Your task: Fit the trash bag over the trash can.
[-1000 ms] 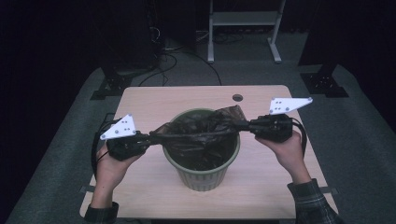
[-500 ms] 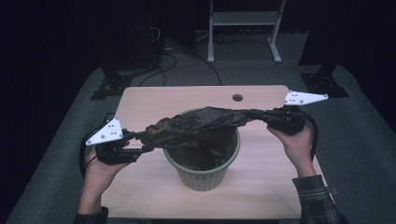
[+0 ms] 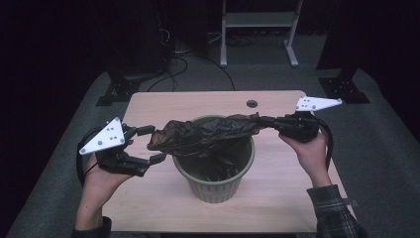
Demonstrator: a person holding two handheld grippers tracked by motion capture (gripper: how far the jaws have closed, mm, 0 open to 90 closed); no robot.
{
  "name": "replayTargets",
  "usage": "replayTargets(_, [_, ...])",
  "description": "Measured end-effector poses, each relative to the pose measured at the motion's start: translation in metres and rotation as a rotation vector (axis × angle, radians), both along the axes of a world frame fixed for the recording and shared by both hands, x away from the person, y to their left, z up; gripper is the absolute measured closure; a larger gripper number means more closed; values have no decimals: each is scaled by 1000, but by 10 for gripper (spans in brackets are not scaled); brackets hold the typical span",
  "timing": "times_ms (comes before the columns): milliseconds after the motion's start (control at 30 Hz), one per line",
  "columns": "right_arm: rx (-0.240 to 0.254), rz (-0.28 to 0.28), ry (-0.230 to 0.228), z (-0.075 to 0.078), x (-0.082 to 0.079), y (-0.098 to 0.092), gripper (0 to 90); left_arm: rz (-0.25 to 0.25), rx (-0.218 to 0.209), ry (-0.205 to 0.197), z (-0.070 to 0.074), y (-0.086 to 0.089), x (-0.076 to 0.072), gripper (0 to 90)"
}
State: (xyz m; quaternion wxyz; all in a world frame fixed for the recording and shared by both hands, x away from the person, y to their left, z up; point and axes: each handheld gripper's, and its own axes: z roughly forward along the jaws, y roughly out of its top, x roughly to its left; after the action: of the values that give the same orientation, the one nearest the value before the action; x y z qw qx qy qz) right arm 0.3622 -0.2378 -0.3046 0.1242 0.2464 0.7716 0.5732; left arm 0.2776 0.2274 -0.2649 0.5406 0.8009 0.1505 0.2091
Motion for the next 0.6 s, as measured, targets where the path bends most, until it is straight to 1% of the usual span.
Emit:
replayTargets(67, [-3,5,1,0,1,2,900,1,8,-15,6,-7,4,184])
replayTargets(167, [-4,8,3,0,1,4,900,-9,15,-26,12,-19,10,185])
replayTargets(200, [-4,10,4,0,1,4,900,-18,22,-33,14,-26,14,186])
replayTargets(233, [-4,11,3,0,2,5,900,-21,28,-36,15,-29,15,194])
replayTargets(300, [-4,12,2,0,2,5,900,-36,43,-35,17,-37,20,197])
replayTargets(333, [-4,15,2,0,2,5,900,-36,53,-30,17,-42,23,224])
replayTargets(400, [-4,16,3,0,1,5,900,-22,82,-14,15,-50,28,224])
replayTargets(467, [-4,17,2,0,1,5,900,-22,90,-9,13,-53,32,233])
replayTargets(500, [-3,18,2,0,1,4,900,-19,99,-2,12,-54,34,254])
replayTargets(533, [-3,17,0,0,1,4,900,-16,114,6,9,-55,38,306])
replayTargets(600, [-3,20,0,1,1,2,900,-24,121,32,7,-54,43,522])
